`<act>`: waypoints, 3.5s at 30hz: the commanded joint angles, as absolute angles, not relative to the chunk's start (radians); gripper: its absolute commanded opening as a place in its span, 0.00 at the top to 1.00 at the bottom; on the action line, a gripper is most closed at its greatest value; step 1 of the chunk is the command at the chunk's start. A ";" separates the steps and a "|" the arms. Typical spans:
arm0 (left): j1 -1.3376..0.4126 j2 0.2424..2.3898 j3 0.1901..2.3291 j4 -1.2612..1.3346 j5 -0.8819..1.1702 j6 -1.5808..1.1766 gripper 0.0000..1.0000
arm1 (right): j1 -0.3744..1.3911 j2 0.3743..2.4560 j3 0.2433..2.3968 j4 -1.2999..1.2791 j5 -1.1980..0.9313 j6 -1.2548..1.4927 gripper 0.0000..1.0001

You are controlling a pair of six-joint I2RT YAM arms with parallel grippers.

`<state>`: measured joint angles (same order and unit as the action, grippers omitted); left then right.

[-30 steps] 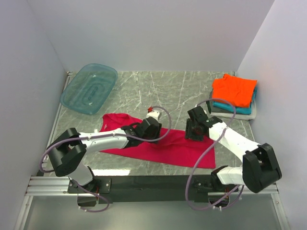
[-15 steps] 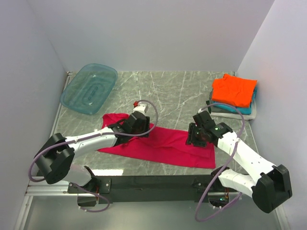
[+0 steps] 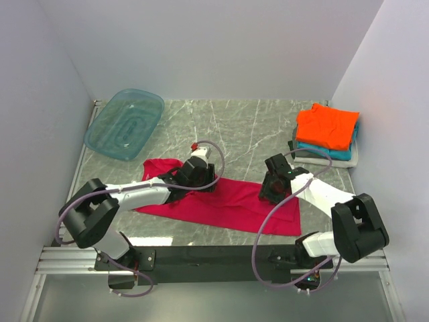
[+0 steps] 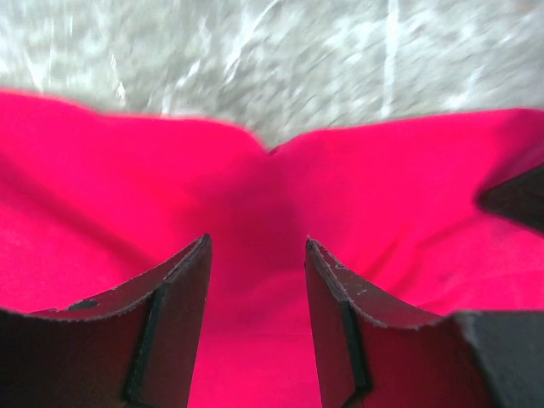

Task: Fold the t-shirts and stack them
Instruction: Fold the tshirt

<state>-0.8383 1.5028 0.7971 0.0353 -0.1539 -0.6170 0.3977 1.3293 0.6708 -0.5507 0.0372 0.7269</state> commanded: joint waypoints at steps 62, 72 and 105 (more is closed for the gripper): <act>-0.552 1.123 0.540 -0.267 -0.354 -0.992 0.39 | 0.679 1.242 0.900 -0.506 0.017 0.583 0.43; -0.535 1.212 0.534 -0.160 -0.359 -0.996 0.40 | 0.883 1.391 0.942 -0.397 -0.043 0.644 0.43; -0.416 1.226 0.563 -0.130 -0.279 -0.876 0.99 | 1.166 1.782 1.229 -0.497 0.008 0.744 0.44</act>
